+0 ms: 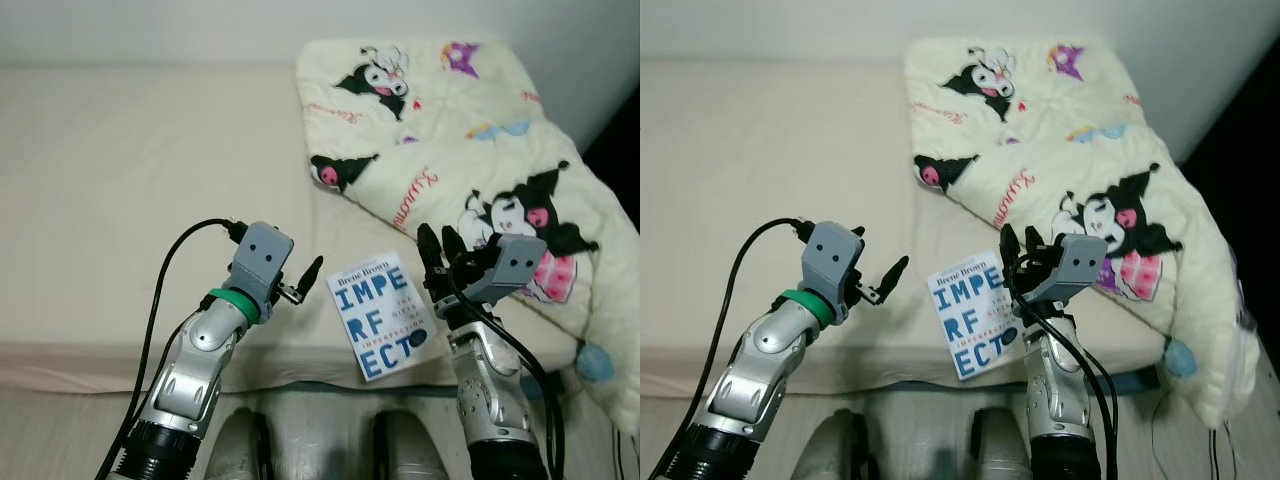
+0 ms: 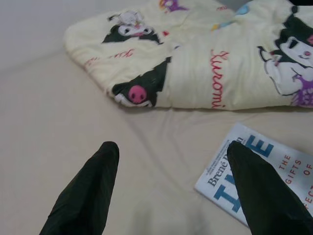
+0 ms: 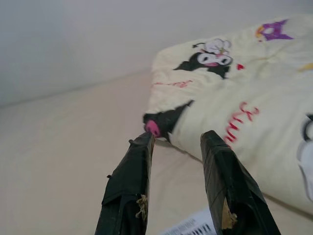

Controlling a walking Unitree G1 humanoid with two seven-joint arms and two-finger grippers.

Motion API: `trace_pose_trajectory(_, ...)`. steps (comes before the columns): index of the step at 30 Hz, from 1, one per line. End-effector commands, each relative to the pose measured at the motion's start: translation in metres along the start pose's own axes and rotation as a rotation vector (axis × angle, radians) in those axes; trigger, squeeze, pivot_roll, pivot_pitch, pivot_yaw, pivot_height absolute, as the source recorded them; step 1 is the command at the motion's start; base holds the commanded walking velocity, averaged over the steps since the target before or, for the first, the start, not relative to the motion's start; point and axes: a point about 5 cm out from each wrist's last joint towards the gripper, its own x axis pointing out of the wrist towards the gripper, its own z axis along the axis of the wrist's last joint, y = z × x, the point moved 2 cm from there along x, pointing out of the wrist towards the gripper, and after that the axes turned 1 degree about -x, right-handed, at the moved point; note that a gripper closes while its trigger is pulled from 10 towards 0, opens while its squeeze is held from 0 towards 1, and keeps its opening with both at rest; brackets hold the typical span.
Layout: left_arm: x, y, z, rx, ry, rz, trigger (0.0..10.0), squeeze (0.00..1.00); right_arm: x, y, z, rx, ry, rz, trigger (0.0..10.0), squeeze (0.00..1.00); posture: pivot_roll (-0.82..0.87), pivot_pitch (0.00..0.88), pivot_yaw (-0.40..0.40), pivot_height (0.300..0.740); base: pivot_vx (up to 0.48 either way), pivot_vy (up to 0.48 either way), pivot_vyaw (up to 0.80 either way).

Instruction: Clean up the room

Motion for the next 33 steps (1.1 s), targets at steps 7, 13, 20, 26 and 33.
trace_pose_trajectory(7, -0.008, -0.005, -0.042, -0.044, 0.13, -0.001, 10.0, 0.0, -0.014, -0.004, -0.028, -0.075, 0.111, 0.006, 10.0, 0.0, 0.01, 0.099, 0.048, 0.726, 0.0, 0.0, 0.0)
trace_pose_trajectory(13, -0.03, 0.0, -0.099, -0.093, 0.315, 0.053, 10.0, 0.0, -0.035, -0.012, -0.062, -0.156, 0.25, -0.002, 10.0, 0.0, 0.0, 0.083, 0.026, 0.74, 0.0, 0.0, 0.0)
trace_pose_trajectory(20, -0.048, 0.0, -0.131, -0.097, 0.423, 0.086, 10.0, 0.0, -0.058, -0.026, -0.092, -0.204, 0.399, -0.061, 10.0, 0.0, 0.0, 0.075, 0.014, 0.74, 0.0, 0.0, 0.0)
trace_pose_trajectory(26, -0.048, 0.0, -0.137, -0.089, 0.434, 0.102, 10.0, 0.0, -0.07, -0.028, -0.105, -0.204, 0.444, -0.082, 10.0, 0.0, 0.0, 0.08, 0.011, 0.74, 0.0, 0.0, 0.0)
trace_pose_trajectory(33, -0.044, 0.004, -0.132, -0.087, 0.406, 0.113, 10.0, 0.0, -0.069, -0.03, -0.104, -0.204, 0.431, -0.103, 10.0, 0.0, 0.0, 0.093, 0.018, 0.74, 0.0, 0.0, 0.0)
